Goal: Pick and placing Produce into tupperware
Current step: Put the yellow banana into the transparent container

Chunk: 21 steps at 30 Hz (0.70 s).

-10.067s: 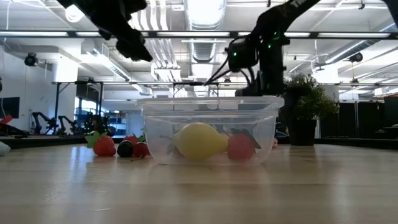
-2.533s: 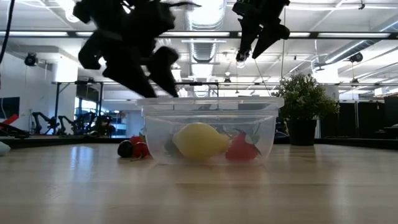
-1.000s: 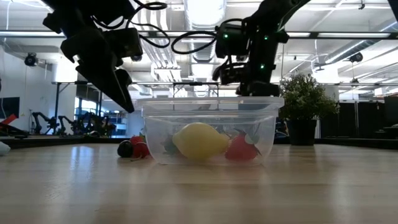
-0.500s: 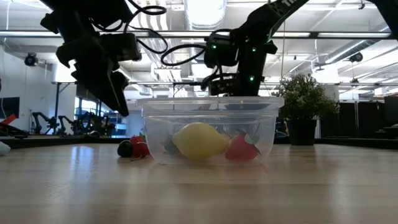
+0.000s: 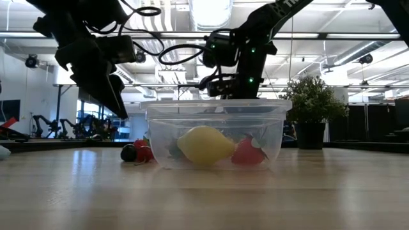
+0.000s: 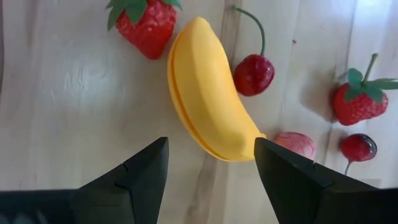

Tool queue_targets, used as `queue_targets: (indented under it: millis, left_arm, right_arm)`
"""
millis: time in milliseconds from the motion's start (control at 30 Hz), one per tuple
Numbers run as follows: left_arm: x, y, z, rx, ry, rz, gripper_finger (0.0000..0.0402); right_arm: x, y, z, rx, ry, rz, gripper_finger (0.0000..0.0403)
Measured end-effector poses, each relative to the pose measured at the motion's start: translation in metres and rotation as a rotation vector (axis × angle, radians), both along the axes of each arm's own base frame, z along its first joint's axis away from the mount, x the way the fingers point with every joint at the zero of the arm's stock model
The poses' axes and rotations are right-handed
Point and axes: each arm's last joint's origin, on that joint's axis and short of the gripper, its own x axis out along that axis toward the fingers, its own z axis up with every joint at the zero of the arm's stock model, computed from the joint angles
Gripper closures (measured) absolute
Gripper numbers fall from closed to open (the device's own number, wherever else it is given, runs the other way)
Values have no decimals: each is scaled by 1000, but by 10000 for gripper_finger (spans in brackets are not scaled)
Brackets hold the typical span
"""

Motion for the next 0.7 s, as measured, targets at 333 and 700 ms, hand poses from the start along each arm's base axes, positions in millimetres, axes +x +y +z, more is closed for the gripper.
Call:
queue_targets:
  millis: [333,700]
  left_arm:
    - [0,0,0,21,-1,-3,107]
    - [0,1,0,29,-1,3,107]
  right_arm:
    - [1,0,6,-9,-5,36,172]
    - [7,1,3,-2,-36,160,172]
